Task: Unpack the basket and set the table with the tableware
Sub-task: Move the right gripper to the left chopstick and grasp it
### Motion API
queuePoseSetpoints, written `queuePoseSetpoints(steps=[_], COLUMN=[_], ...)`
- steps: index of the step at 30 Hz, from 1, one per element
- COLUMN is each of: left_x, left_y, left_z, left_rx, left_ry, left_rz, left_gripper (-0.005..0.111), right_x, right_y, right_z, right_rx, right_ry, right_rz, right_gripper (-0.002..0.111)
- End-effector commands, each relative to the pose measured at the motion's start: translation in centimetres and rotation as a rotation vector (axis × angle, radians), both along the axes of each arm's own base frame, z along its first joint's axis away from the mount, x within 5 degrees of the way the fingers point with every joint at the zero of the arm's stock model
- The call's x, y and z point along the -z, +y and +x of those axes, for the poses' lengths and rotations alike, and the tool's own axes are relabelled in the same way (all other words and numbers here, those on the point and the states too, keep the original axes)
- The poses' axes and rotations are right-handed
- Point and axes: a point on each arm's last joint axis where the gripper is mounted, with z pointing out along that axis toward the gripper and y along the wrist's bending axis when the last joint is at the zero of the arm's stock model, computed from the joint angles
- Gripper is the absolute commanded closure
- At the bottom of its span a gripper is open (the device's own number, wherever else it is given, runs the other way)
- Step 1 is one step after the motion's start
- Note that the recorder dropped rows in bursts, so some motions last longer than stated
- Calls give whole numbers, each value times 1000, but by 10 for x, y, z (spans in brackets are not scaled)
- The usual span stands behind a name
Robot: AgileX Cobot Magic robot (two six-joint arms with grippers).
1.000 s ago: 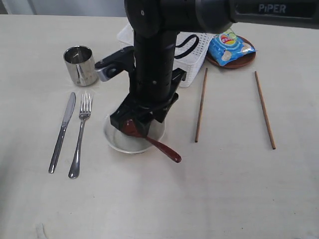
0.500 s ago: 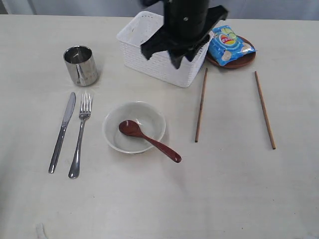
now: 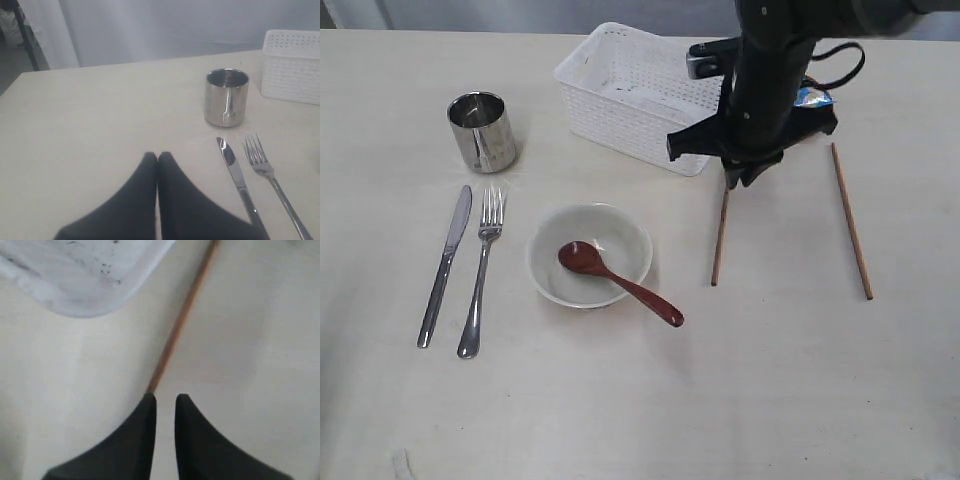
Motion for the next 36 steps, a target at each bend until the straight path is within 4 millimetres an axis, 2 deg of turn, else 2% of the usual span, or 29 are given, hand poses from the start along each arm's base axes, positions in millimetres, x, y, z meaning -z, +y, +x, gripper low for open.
queuePoseSetpoints(steps=[1,10,15,20,27,30,33,36], left_x=[1,1,1,1,1,1,1,1], left_y=[0,0,0,0,0,0,0,0], left_z=[0,0,0,0,0,0,0,0], left_rx=[6,6,6,6,6,6,6,6], left_ry=[0,0,0,0,0,0,0,0], left_rz=[-3,-3,-3,-3,-3,-3,-3,-3], left_gripper=[107,107,107,107,107,107,107,107], right_x=[18,27,43,45,76,75,69,62], right_y=[0,0,0,0,-3,-4,-7,-9], right_z=[-5,-7,-7,-6,-11,-14,-14,-15], right_rx=[73,116,206,229,245,233,210,192], right_ry=[-34,-47,-8,-11,94,119,110,101], right_rz=[89,118,107,114,40,18,-8,-32], right_gripper=[94,94,94,94,94,97,108,109])
